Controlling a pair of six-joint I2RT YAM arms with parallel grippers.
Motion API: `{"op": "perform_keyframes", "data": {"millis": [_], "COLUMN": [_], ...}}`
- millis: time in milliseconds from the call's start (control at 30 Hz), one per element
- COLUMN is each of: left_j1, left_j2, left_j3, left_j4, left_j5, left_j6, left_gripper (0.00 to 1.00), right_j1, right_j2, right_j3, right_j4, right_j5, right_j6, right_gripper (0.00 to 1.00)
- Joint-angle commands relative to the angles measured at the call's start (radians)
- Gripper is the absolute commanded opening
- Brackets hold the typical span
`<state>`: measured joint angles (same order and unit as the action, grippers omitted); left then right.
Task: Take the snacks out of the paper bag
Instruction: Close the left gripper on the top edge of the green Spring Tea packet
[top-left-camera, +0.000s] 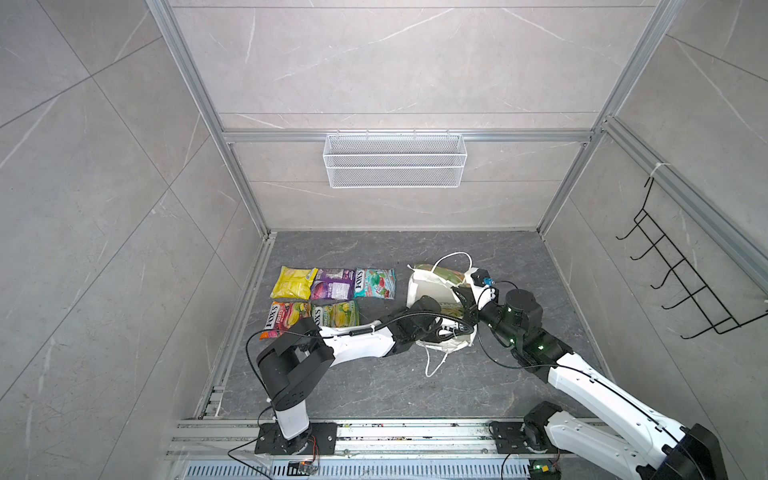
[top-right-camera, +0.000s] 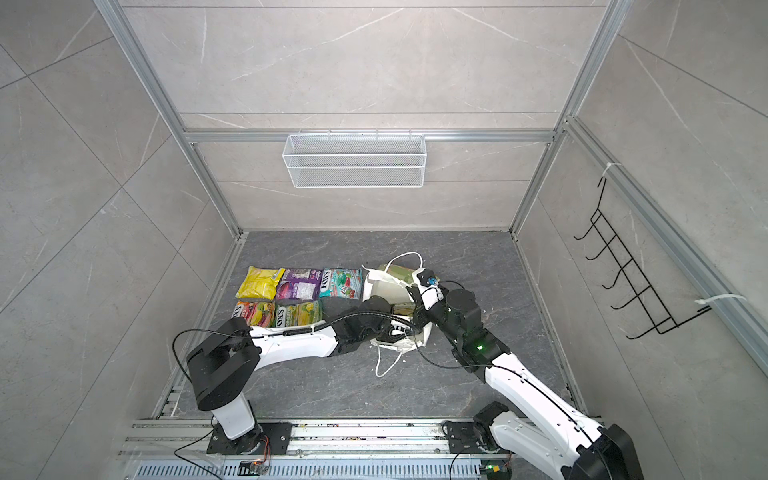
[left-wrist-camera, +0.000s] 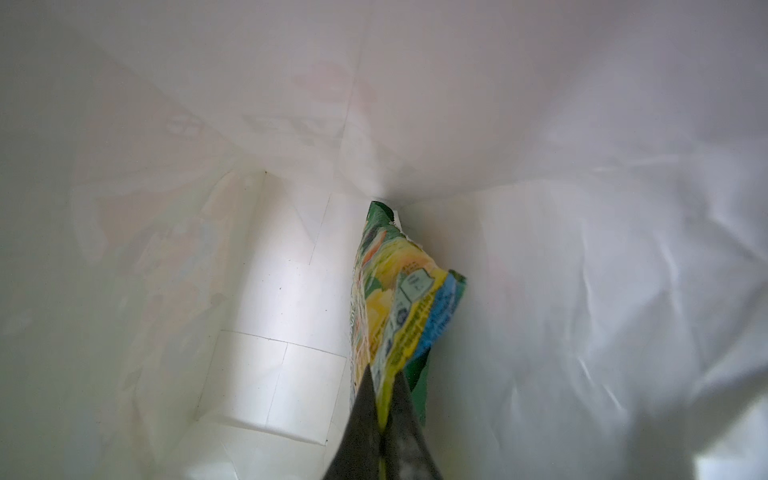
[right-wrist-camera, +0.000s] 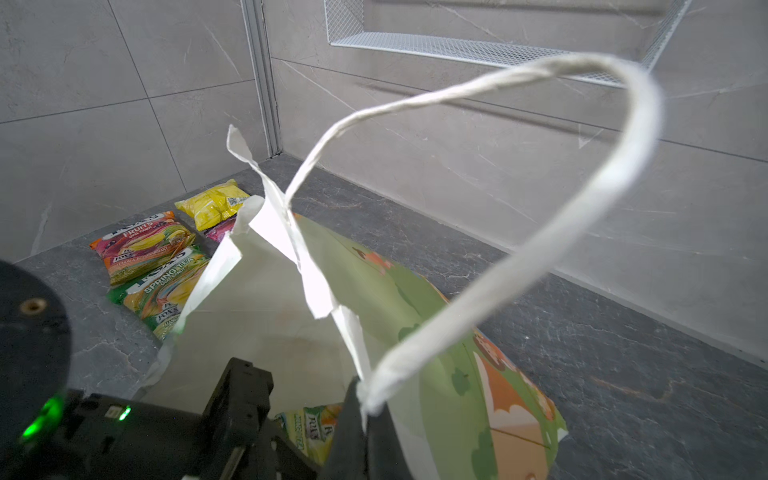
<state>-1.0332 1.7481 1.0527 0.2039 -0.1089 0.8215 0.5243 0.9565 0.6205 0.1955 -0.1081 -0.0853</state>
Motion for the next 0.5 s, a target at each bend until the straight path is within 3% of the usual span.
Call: {"op": "perform_keyframes", "data": {"millis": [0, 467], "left_j1": [-0.025, -0.123], "left_j2": [-0.093, -0.176], "left_j3": [0.012, 0.026], "left_j4": [0.031, -0.026], "left_j5": [-0.026, -0.154], "left_j6": [0.012, 0.089], "left_gripper": [0.00, 0.00], "right_j1": [0.003, 0.003], "right_j2": [0.006, 0.014], "right_j3": [0.007, -0.002], "right_j4": [0.021, 0.025], "right_j5": [0.023, 0.026], "right_j6": [0.017, 0.017], "right_gripper": [0.00, 0.00]}}
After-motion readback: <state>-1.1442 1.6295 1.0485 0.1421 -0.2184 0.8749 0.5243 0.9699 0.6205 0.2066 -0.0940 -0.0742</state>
